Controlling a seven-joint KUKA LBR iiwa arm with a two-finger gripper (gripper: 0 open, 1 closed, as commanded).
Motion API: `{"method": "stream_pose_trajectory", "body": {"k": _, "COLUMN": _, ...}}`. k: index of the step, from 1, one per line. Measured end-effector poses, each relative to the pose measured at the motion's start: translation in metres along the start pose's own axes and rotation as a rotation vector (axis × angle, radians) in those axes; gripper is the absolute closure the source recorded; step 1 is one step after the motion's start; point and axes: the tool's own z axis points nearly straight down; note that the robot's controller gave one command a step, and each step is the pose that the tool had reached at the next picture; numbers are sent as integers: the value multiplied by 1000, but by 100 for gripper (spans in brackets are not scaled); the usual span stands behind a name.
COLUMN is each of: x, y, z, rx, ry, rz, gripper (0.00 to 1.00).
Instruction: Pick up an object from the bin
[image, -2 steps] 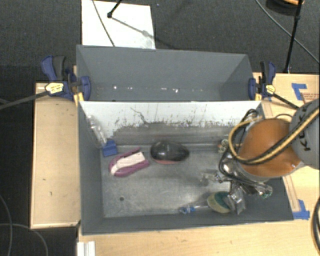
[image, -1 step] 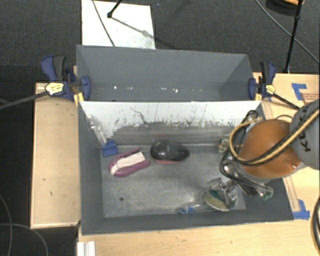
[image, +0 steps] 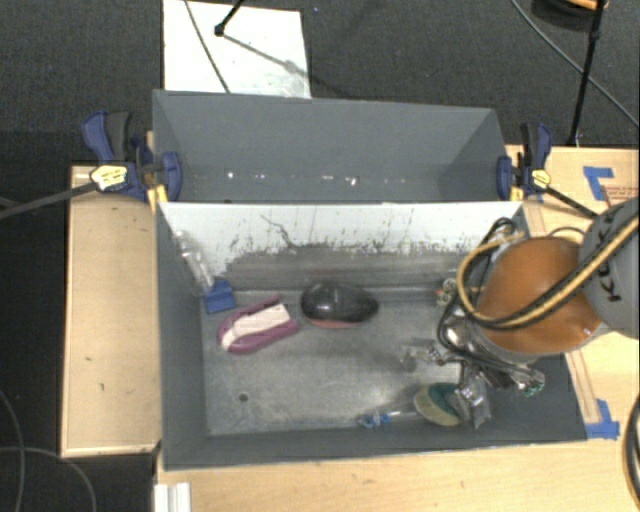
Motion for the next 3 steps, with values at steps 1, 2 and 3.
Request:
{"method": "stream_pose_trajectory", "body": {"k": 1, "x": 4, "y": 1, "z": 1, "rx": -5, "ry": 5, "rz": -279, "gripper": 0}}
{"method": "stream_pose_trajectory", "body": {"k": 2, "x": 5, "y": 0, "z": 1, "rx": -7, "ry": 12, "rz": -277, "gripper": 100}}
{"method": "stream_pose_trajectory", "body": {"k": 3, "x": -36, "y": -11, "z": -153, "rx": -4, "ry": 9, "rz": -235, "gripper": 100}}
